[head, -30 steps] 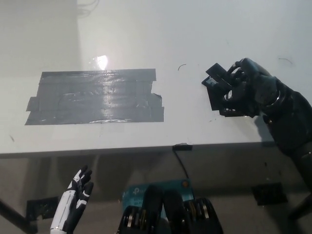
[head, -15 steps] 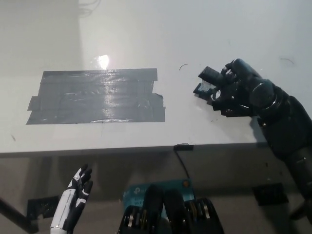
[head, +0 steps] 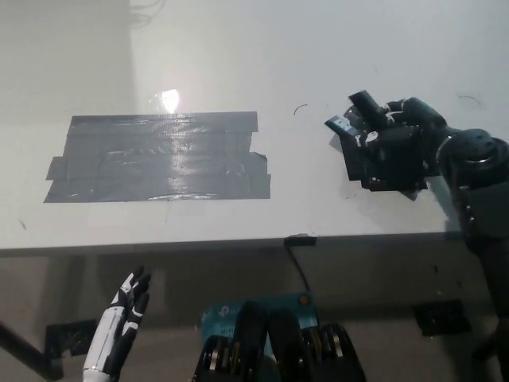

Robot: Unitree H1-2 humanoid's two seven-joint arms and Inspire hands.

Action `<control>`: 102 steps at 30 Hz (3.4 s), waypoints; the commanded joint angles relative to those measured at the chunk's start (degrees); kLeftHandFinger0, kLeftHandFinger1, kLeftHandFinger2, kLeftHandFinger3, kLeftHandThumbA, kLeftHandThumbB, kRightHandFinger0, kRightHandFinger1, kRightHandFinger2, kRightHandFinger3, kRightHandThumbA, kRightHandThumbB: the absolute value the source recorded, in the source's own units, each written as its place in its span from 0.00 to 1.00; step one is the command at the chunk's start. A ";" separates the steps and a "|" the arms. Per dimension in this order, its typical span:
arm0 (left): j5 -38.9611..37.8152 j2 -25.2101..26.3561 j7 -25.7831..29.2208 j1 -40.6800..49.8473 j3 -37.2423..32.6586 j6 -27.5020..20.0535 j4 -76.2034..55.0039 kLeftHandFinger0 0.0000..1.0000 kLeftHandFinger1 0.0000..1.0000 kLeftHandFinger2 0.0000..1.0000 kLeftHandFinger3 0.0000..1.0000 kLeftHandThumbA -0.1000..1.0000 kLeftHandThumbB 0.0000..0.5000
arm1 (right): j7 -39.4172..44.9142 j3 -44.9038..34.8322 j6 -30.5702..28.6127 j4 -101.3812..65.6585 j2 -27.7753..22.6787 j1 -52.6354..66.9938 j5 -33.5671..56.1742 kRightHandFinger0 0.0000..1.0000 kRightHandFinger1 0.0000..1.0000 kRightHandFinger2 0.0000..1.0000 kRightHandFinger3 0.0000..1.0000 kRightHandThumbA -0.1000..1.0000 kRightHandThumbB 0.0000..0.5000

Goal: A stapler is kept on the black spot marked on the desk infront of the robot. The robot picks up the stapler using its right hand and passes it to a person

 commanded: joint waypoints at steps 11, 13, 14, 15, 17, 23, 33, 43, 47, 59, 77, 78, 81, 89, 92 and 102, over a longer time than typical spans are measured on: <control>1.13 0.30 0.50 -0.89 0.08 -1.26 -1.18 1.00 1.00 1.00 1.00 0.92 0.89 | 16.12 -3.74 4.00 -1.33 1.03 -11.05 29.97 0.00 0.00 0.00 0.00 1.00 0.10; 1.17 0.36 0.53 -0.77 0.15 -1.13 -1.41 1.00 1.00 1.00 1.00 0.92 0.88 | 16.83 -2.72 4.00 -1.56 1.26 -10.65 31.79 0.00 0.00 0.00 0.00 1.00 0.07; 1.14 0.39 0.53 -0.76 0.18 -1.12 -1.46 1.00 1.00 1.00 1.00 0.92 0.87 | 16.81 -2.22 4.00 -1.96 1.25 -10.44 32.34 0.00 0.00 0.00 0.00 1.00 0.07; 0.88 0.38 0.45 -0.74 0.26 -1.14 -1.50 1.00 1.00 1.00 1.00 0.91 0.86 | 15.76 -0.60 4.00 -3.39 1.17 -9.83 33.90 0.00 0.00 0.00 0.00 1.00 0.09; 0.72 0.37 0.39 -0.73 0.28 -1.18 -1.52 1.00 1.00 1.00 1.00 0.91 0.85 | 14.74 1.05 4.00 -5.05 1.00 -9.19 35.42 0.00 0.00 0.00 0.00 1.00 0.08; 0.75 0.45 0.28 -0.96 0.25 -0.80 -1.49 1.00 1.00 1.00 1.00 0.90 0.85 | 9.21 6.95 4.00 -14.27 0.28 -6.44 42.49 0.00 0.00 0.00 0.00 1.00 0.07; 0.71 0.43 0.39 -1.06 0.35 -0.72 -1.38 1.00 1.00 1.00 1.00 0.86 0.82 | 0.42 14.69 4.00 -23.27 -2.11 -6.89 51.99 0.00 0.00 0.00 0.00 1.00 0.09; 0.37 0.18 0.21 -1.08 0.31 0.07 -1.81 1.00 1.00 1.00 1.00 0.81 0.83 | -6.89 19.37 4.00 -21.63 -2.24 -12.26 49.03 0.00 0.00 0.00 0.00 1.00 0.15; -0.18 0.26 -0.11 -1.07 0.37 0.05 -1.78 1.00 1.00 1.00 1.00 0.80 0.82 | -11.52 18.99 4.00 -19.47 -0.41 -14.51 45.15 0.00 0.00 0.00 0.00 0.93 0.20; 0.16 0.41 -0.35 -1.59 0.10 0.38 -1.55 1.00 1.00 1.00 1.00 0.79 0.84 | -21.08 21.30 2.53 -16.88 3.43 -21.56 23.31 0.00 0.03 0.15 0.03 1.00 0.12; 1.05 0.48 0.03 -1.82 -0.11 -0.53 -1.33 1.00 1.00 1.00 1.00 0.77 0.79 | -35.57 32.32 -18.53 8.07 5.36 -29.05 -0.38 0.02 0.21 0.46 0.26 1.00 0.16; 1.23 0.52 0.08 -1.81 -0.16 -0.61 -1.29 1.00 1.00 1.00 1.00 0.78 0.78 | -36.59 32.85 -20.18 8.93 5.30 -29.22 -1.38 0.00 0.18 0.44 0.25 1.00 0.11; 1.45 0.56 0.03 -1.86 -0.27 -0.27 -1.19 1.00 1.00 1.00 1.00 0.77 0.79 | -41.62 34.05 -24.33 11.21 5.62 -29.64 -4.15 0.00 0.15 0.42 0.29 1.00 0.16; -0.16 0.26 -0.63 -1.92 -0.02 0.73 -1.53 1.00 1.00 1.00 1.00 0.75 0.79 | -47.04 34.40 -26.93 9.56 6.51 -29.78 -7.67 0.00 0.16 0.43 0.37 1.00 0.20; 0.29 0.48 -0.67 -1.99 -0.18 0.72 -1.51 1.00 1.00 1.00 1.00 0.76 0.78 | -47.19 34.83 -26.69 8.78 6.73 -30.21 -8.97 0.00 0.09 0.38 0.36 1.00 0.18; 0.48 0.74 -0.81 -1.94 -0.34 1.20 -2.09 1.00 1.00 1.00 1.00 0.75 0.78 | -25.63 35.72 -16.34 3.12 5.15 -29.08 -7.65 1.00 1.00 1.00 1.00 0.95 0.84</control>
